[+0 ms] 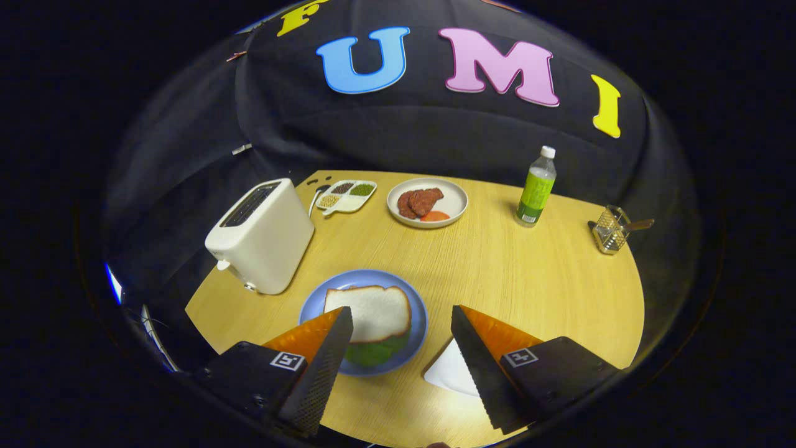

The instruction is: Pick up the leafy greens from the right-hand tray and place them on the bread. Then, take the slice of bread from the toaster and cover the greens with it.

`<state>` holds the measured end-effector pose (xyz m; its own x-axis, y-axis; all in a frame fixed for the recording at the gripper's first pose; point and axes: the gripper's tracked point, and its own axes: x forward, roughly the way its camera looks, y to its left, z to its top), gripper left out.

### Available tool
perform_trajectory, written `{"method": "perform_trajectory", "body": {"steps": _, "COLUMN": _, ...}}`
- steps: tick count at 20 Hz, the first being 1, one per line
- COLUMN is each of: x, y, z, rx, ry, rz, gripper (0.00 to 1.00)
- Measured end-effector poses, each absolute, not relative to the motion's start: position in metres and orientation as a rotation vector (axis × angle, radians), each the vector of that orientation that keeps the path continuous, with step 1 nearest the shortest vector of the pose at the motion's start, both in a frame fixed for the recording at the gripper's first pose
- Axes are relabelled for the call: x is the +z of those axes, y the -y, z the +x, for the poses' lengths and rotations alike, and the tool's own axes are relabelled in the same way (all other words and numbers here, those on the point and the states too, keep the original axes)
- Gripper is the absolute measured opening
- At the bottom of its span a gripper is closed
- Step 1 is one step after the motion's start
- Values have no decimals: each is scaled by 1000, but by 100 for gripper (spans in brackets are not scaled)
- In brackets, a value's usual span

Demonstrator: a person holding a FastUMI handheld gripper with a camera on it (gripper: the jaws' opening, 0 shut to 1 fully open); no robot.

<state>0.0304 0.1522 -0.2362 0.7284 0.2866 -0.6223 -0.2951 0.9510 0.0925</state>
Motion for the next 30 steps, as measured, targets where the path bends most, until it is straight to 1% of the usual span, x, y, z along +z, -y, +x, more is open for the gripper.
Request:
{"method": "perform_trajectory", "body": {"steps": 3, "x": -182, "y": -146, "z": 34, "rx": 318, "ry": -509, "rz": -27, "gripper": 99}}
{"method": "perform_trajectory", "body": {"steps": 6, "x": -136, "y": -138, "z": 33, "rx": 314, "ry": -399, "rz": -16, "gripper": 100}}
{"method": "perform_trajectory", "body": {"steps": 10, "x": -62, "y": -102, "z": 37, "rx": 279, "ry": -206, "rz": -3, "gripper": 99}}
{"method": "perform_trajectory", "body": {"steps": 12, "x": -43, "y": -80, "z": 37, "rx": 261, "ry": -163, "rz": -19, "gripper": 99}}
{"method": "perform_trajectory", "body": {"steps": 15, "x": -39, "y": -49, "z": 33, "rx": 236, "ry": -159, "rz": 6, "gripper": 99}}
{"method": "perform_trajectory", "body": {"steps": 19, "x": -56, "y": -13, "z": 28, "rx": 206, "ry": -188, "rz": 35, "gripper": 98}}
{"method": "perform_trajectory", "body": {"steps": 30, "x": -78, "y": 32, "z": 20, "rx": 195, "ry": -254, "rz": 104, "gripper": 99}}
